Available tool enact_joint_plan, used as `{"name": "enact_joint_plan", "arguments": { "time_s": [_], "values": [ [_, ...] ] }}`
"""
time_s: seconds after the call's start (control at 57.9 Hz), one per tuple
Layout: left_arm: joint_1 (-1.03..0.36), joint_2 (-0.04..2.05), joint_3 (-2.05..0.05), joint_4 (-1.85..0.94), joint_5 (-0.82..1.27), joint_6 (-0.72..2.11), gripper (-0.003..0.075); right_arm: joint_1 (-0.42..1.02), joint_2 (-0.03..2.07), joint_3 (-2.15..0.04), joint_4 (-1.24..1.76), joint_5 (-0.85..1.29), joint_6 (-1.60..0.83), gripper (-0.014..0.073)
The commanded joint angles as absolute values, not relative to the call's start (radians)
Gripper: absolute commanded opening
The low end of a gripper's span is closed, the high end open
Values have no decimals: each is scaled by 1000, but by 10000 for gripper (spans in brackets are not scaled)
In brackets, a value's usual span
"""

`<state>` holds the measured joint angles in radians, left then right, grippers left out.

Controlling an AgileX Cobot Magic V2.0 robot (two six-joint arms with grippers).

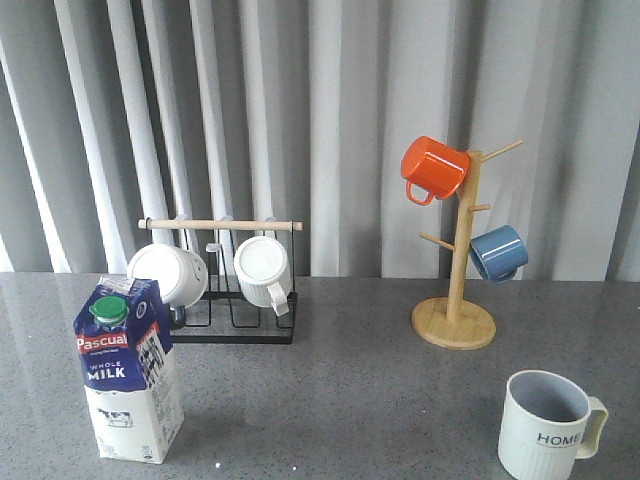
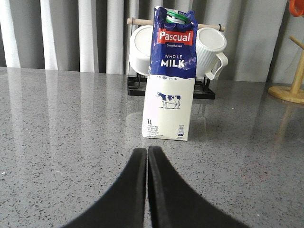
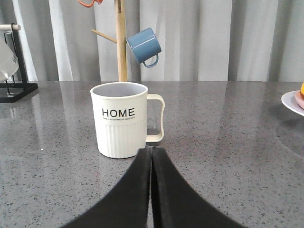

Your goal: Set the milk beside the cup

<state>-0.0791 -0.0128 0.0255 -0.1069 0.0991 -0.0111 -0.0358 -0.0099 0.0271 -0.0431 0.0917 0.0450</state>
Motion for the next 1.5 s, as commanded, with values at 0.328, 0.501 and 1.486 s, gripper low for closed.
{"name": "enact_joint_plan", "arguments": {
  "time_s": [0.328,0.501,1.486],
  "values": [
    [-80,-23,7,-110,26,-21,-6,-40,-20,36,-50,19,41,-6],
    [-80,-23,7,-110,26,-21,-6,-40,-20,36,-50,18,41,-6],
    [-80,79,-227,-193,-96,6,-6,-40,90,-120,0,-217,35,-6]
  ]
}}
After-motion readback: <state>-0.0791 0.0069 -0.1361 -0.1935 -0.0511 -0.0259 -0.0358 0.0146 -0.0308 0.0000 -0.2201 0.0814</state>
